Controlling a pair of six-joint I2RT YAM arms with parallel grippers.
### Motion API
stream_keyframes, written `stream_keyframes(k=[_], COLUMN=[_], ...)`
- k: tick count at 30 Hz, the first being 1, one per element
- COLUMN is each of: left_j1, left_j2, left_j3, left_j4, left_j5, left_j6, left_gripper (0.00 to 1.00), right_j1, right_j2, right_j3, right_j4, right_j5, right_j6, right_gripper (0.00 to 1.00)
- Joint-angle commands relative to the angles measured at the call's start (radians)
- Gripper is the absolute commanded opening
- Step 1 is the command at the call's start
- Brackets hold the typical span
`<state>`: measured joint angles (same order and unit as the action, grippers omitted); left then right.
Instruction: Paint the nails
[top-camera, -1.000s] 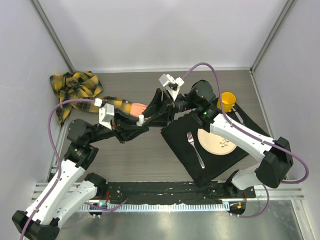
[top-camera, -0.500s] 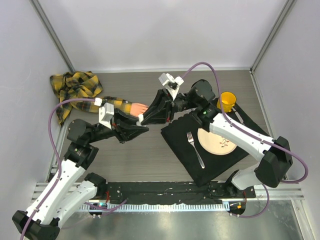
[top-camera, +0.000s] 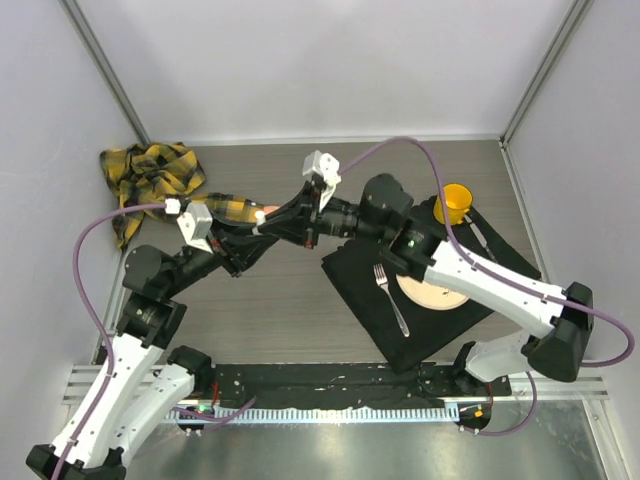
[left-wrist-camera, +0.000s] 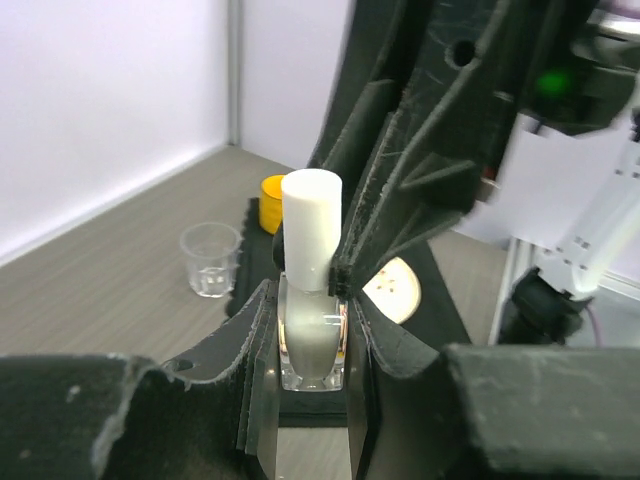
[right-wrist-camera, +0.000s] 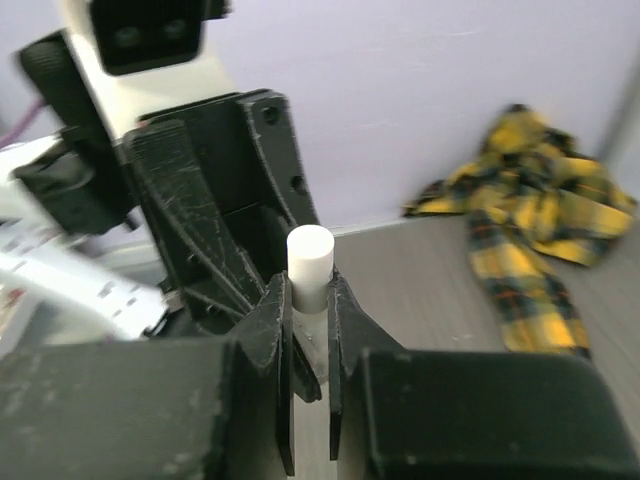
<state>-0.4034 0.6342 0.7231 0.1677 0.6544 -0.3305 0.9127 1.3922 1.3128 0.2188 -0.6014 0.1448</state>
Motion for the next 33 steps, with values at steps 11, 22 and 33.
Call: stream_keyframes(k=[11, 22, 33], left_j1=[0.020, 0.020, 0.020], left_j2=[-0.044, -0.036, 0.053], left_j3=[-0.016, -0.014, -0.039], left_j4=[0.064, 0.053, 0.321], left_j5=[-0.039, 0.042, 0.343], left_j6=[0.031, 0.019, -0.195], left_gripper=[0.00, 0.00, 0.00], right_j1=[0.584, 0.483, -0.010], right_j2=[0.151, -0.054, -0.199], right_j3=[0.167, 0.077, 0.000], right_j4=[-0.257, -0.318, -0.294], right_j5=[1.568, 1.065, 0.061], right_j6=[-0.045, -0.057, -0.068], right_gripper=[0.03, 0.55, 0.58])
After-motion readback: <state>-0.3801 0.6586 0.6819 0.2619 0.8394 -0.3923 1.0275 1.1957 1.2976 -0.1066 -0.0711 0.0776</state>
